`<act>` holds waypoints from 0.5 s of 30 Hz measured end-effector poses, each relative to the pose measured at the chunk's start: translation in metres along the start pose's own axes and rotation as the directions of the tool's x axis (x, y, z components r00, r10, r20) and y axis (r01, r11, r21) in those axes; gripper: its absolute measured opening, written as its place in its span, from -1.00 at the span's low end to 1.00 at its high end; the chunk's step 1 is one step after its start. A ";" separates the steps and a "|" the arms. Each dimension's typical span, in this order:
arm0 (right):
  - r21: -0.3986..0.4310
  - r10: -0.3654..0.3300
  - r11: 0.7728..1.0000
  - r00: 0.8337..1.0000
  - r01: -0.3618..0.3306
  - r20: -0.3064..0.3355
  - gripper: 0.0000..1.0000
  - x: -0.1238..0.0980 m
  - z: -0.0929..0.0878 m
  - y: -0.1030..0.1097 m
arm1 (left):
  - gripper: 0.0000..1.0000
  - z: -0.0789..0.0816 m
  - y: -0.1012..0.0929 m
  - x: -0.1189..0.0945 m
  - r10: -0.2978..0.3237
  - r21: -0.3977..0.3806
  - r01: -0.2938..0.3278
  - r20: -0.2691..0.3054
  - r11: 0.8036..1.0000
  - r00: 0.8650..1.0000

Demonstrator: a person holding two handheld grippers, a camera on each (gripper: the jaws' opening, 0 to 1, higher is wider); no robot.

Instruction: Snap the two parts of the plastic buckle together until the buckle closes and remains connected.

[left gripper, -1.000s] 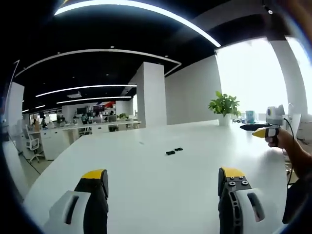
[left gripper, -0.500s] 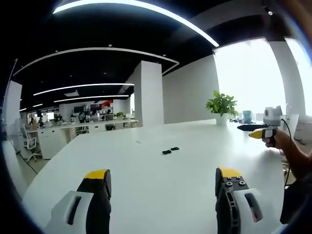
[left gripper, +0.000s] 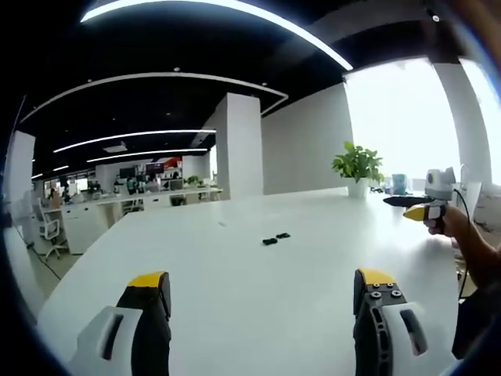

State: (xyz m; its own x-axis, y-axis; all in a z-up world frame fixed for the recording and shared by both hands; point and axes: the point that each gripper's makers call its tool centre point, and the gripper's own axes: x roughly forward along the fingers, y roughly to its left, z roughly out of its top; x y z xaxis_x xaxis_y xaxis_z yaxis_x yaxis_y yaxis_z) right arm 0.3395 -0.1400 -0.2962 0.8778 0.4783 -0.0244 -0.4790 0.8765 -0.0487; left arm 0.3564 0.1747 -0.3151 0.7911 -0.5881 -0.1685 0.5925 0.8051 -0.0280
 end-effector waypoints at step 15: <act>-0.011 0.016 1.000 1.000 -0.016 0.002 0.99 0.008 0.006 -0.001 | 0.99 0.007 -0.006 0.007 -0.029 0.020 0.029 -0.011 0.999 1.000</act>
State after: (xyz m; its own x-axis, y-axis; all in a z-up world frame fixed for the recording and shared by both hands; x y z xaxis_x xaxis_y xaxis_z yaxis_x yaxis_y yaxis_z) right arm 0.3467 -0.1366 -0.2903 0.8699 0.4928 -0.0228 -0.4932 0.8679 -0.0589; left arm 0.3595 0.1655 -0.3089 0.7719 -0.6103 -0.1781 0.6184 0.7858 -0.0128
